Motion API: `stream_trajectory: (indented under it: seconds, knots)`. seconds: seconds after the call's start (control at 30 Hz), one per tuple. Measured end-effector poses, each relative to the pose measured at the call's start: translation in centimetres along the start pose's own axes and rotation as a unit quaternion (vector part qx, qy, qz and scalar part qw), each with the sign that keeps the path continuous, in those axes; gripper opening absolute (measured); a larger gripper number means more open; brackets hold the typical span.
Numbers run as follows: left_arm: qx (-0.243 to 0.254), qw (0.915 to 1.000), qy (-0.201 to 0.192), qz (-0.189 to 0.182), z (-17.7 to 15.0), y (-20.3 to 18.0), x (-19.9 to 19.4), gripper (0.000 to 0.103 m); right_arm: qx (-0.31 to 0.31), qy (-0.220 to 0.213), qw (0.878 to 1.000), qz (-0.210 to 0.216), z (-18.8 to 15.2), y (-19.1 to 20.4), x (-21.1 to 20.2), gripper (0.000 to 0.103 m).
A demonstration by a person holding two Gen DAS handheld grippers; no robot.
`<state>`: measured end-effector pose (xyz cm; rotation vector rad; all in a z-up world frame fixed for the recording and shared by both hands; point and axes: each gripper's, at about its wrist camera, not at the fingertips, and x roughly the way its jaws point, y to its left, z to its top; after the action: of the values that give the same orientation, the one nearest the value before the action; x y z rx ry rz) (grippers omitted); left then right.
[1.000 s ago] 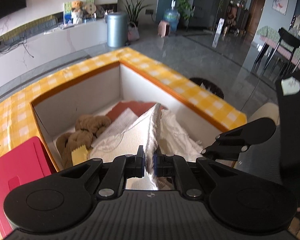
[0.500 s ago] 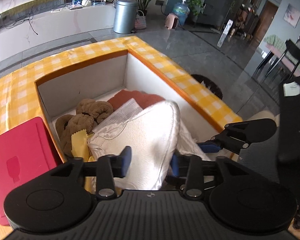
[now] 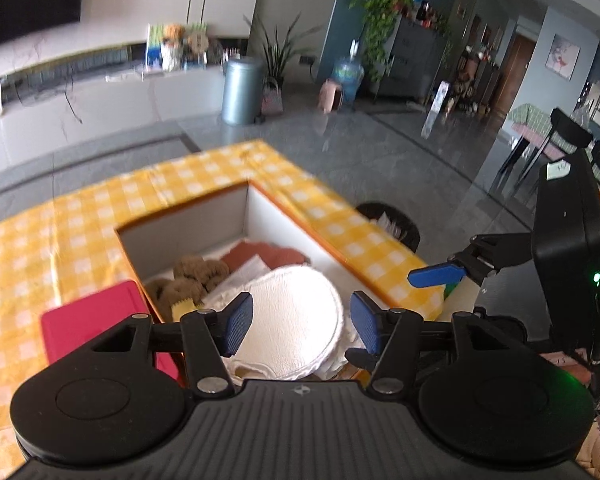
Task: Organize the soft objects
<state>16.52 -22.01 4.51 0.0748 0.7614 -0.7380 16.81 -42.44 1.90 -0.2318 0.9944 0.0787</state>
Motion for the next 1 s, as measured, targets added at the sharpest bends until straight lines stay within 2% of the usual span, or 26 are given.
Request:
stream_trajectory:
  seconds: [0.23,0.43,0.6,0.77,0.83,0.9,1.0]
  knots:
    - [0.014,0.9974,-0.069,0.015,-0.6,-0.7,-5.7,0.066,-0.010,-0.060,0.998,-0.020,-0.4,2.4,-5.3,0.092]
    - [0.028,0.9906,-0.125,0.047,-2.8,-0.7,-9.1,0.066,0.042,-0.147,0.988,-0.027,-2.7,4.3,-9.0,0.092]
    - [0.038,0.9786,-0.181,0.091,-5.9,-0.6,-10.9,0.066,0.098,-0.213,0.971,-0.044,-5.7,6.1,-10.2,0.092]
    - [0.035,0.9689,-0.199,0.143,-9.3,-0.5,-11.6,0.066,0.132,-0.254,0.957,-0.054,-8.4,8.6,-11.0,0.092]
    - [0.026,0.9632,-0.213,0.162,-10.7,-0.3,-11.9,0.066,0.148,-0.270,0.949,-0.062,-9.5,9.5,-11.3,0.097]
    - [0.023,0.9575,-0.218,0.188,-11.8,-0.3,-11.7,0.066,0.163,-0.284,0.943,-0.065,-10.4,10.1,-11.5,0.098]
    - [0.013,0.9487,-0.220,0.226,-13.2,-0.6,-11.1,0.072,0.188,-0.296,0.934,-0.074,-12.0,10.9,-11.3,0.100]
